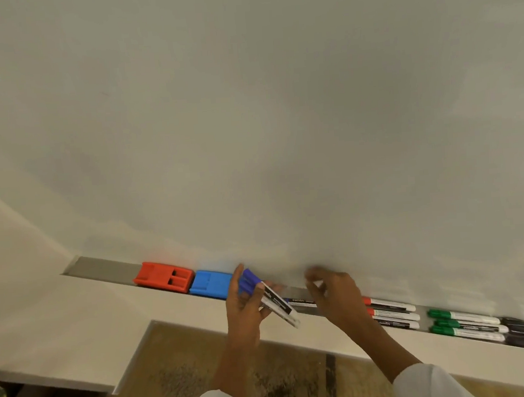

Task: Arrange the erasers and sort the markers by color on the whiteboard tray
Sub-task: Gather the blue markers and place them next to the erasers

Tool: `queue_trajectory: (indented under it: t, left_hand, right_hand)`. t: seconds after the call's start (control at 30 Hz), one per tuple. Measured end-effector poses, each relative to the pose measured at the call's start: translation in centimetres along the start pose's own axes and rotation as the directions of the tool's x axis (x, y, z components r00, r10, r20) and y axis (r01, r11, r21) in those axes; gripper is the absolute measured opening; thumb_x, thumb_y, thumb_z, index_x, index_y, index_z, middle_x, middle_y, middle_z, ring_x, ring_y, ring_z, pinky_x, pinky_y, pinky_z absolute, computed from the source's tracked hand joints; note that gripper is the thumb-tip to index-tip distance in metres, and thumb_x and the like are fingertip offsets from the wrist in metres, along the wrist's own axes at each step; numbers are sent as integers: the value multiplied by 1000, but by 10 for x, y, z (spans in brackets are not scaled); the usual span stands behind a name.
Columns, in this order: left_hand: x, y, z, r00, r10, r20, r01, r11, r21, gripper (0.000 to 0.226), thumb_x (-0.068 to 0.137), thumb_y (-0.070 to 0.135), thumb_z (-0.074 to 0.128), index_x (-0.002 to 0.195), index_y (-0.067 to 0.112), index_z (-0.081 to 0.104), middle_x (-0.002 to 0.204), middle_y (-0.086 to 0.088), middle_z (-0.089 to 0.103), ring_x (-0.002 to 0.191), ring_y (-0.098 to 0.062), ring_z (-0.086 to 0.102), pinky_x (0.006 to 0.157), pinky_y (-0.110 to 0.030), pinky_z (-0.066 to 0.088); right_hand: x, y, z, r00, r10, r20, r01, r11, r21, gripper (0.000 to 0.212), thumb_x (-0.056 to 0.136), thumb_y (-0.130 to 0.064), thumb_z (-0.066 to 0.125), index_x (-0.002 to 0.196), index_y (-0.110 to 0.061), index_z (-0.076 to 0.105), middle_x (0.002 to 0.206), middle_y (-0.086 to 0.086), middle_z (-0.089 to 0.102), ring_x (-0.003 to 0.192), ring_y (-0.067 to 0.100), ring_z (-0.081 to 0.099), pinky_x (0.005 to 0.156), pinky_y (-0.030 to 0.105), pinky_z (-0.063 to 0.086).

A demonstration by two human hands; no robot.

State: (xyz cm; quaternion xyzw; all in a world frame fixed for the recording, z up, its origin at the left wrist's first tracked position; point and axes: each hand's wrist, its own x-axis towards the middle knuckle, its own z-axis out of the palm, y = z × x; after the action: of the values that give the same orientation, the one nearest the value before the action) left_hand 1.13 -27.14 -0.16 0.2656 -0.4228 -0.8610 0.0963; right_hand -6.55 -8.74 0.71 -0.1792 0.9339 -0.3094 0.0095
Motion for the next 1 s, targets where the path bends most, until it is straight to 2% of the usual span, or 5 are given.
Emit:
queue_trajectory:
  t: [0.13,0.33,0.6,0.77,1.0]
  left_hand:
    - [1,-1,-13,997,-33,-69,33,999,2,52,89,-3,57,137,15,48,121,-23,62,102,-40,66,77,-49,60]
    - [1,-4,-16,988,-95,-120,95,995,-8,47,89,-6,55,132,11,50,126,-27,59,97,-36,69,78,-51,59]
    - [1,-18,-15,977,-158,-141,161,987,12,40,87,-2,61,125,11,55,122,-22,64,100,-37,68,73,-48,61]
    - [1,-31,0,991,-116,-64,118,992,39,48,85,-2,63,128,18,54,124,-17,63,104,-43,66,82,-59,56]
    - [-3,-36,19,995,-100,2,98,982,163,63,84,3,66,138,30,48,128,-9,59,109,-39,65,86,-60,54]
  right_hand:
    - [-20,37,13,964,69,255,50,900,-432,23,90,-30,59,113,-32,61,109,-4,70,91,20,67,70,28,49]
    - [-15,41,12,949,58,310,93,888,-450,24,91,-19,58,111,-29,64,109,-2,65,98,21,63,69,29,46]
    - [-46,26,-21,989,114,98,-130,976,175,16,88,-17,68,98,-28,76,83,-19,70,77,-6,65,64,3,46]
    - [-51,8,-11,937,272,218,-347,788,509,17,92,-14,63,100,-27,71,98,-7,71,90,15,69,66,30,63]
    - [-56,18,-14,894,342,290,-448,668,594,21,93,-10,60,97,-28,69,99,2,70,83,9,74,64,24,61]
